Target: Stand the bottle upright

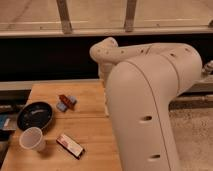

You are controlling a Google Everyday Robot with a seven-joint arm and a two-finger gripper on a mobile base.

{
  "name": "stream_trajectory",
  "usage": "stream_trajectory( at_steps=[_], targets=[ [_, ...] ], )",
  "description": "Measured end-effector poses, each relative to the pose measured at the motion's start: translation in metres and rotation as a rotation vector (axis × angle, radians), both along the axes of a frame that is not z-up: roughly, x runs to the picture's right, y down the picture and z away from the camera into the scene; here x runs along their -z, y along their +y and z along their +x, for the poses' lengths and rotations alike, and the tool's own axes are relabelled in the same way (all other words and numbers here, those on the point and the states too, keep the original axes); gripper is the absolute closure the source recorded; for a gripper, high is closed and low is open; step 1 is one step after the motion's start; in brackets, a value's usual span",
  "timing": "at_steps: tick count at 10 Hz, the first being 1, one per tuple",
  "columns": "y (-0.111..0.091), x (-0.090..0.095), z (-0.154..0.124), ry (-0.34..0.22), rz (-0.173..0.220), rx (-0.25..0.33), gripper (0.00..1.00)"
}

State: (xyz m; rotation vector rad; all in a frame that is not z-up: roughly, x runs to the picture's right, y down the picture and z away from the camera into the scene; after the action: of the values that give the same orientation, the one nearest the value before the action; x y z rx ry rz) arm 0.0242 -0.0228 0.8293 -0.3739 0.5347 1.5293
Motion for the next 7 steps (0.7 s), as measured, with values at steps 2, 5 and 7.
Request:
stream_trajectory(
  at_steps=[2, 5, 7],
  targets=[
    [-0.004, 0.004, -0.002, 0.001, 0.01, 0.004, 1.0],
    [-0.012, 0.013, -0.004, -0.012, 0.033, -0.003, 1.0],
    [-0.012, 0.013, -0.002, -0.047, 0.048, -0.031, 1.0]
  ],
)
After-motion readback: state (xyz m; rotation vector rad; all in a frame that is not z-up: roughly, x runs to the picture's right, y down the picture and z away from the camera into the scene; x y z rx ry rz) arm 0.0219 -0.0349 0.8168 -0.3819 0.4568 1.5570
